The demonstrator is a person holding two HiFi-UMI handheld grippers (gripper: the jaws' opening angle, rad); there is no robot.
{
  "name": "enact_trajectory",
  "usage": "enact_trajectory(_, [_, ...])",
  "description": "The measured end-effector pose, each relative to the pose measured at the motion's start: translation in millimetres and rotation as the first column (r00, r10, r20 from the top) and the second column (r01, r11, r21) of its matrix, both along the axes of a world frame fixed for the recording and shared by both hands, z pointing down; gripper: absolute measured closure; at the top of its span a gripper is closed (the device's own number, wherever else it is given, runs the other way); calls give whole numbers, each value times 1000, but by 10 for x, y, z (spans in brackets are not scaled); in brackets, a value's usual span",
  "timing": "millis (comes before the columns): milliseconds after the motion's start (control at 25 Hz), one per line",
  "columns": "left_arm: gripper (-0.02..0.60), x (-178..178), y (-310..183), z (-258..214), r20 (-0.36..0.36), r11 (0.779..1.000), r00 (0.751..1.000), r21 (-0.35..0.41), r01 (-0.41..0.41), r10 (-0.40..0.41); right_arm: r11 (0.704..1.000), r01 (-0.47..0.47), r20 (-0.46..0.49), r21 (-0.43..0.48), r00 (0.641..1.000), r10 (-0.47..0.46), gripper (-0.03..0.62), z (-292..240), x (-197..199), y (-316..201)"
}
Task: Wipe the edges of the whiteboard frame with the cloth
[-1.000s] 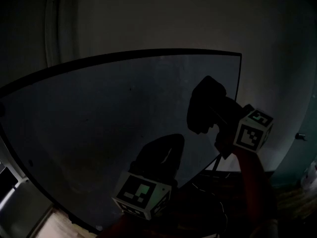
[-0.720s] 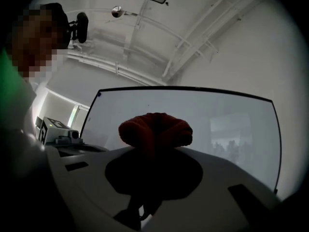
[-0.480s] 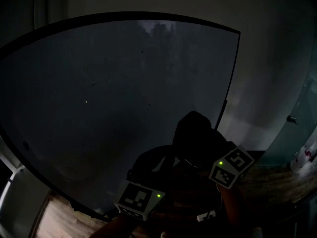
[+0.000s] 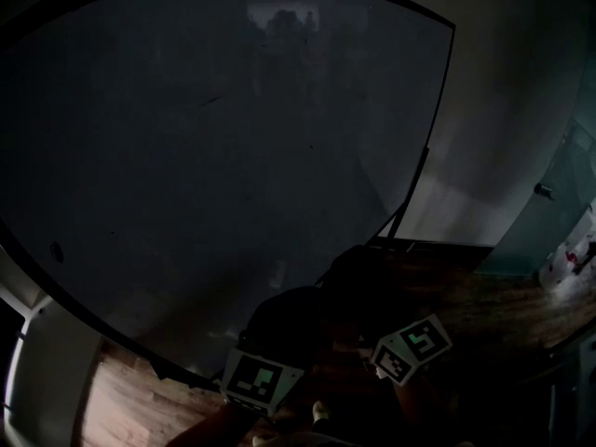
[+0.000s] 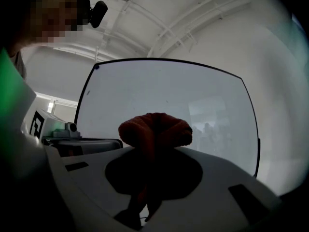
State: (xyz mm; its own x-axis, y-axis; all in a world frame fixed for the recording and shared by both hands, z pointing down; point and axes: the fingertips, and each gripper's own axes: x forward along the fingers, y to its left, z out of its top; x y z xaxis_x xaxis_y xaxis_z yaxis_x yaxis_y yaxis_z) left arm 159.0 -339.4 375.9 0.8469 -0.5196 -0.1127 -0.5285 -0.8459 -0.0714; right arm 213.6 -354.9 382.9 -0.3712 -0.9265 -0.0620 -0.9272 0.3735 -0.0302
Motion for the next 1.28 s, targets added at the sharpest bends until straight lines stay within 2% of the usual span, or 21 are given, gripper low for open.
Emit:
enact_trajectory(160, [574,-274,186,403,32,998,999,-61,-8,10,997,-21,34,-75,999,23,540,433,-264,233])
enact_trajectory(320, [574,-454,396,631,55,995,998,-102,-16,21,993,-42,46,-112,998,48,540,698,-477,449])
enact_trajectory(520, [574,-606,641,790,68,993,997,-118,-31,39,990,-58,28,-128,998,62,540,861,-707,673])
enact_trajectory(840, [574,-708,956,921,54,979,996,-193,-64,75,987,-77,27,-143,996,82,540,913,-869,911])
enact_trajectory(1280, [574,-966,1071,885,50,982,997,-181,-49,59,988,-65,14,-139,998,68,540,887,-1156,1053])
